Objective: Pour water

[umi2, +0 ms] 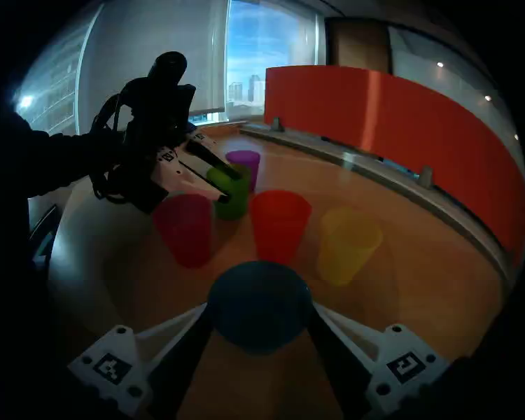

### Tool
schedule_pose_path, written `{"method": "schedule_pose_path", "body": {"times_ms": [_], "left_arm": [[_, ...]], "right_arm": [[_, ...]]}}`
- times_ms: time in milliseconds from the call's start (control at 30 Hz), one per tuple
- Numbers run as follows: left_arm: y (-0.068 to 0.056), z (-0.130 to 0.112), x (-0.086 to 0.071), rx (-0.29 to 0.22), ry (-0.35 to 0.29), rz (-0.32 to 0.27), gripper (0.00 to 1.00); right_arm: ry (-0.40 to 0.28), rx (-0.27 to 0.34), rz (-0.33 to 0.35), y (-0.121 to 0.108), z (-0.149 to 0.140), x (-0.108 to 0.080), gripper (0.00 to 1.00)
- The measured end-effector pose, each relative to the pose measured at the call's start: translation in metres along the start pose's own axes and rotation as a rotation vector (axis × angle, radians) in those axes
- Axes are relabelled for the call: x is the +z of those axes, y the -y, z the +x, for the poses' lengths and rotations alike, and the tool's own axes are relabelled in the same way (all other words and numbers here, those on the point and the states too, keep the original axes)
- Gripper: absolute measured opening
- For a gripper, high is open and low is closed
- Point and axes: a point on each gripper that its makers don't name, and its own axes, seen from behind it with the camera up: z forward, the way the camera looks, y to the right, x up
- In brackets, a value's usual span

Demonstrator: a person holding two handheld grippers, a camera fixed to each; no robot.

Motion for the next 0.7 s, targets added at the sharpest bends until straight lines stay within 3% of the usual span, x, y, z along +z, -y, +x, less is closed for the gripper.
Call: {"method": "schedule_pose_path", "body": {"times_ms": [167, 367, 700], "left_arm": [[-0.001, 0.005, -0.004, 0.001, -0.016, 0.002, 0.86], [-0.003, 0.019, -0.018, -0.016, -0.052, 0.008, 0.86], [-0.014, 0.051, -0.071, 0.004, -0.127, 0.032, 0.86]], "right_arm": [[-0.009, -0.012, 0.001, 0.004, 0.004, -0.004, 0.90], [-0.040, -0.008, -0.008, 0.007, 0.022, -0.016, 0.90], [-0.123, -0.004, -0.011, 0.018, 0.067, -0.049, 0.90]]}}
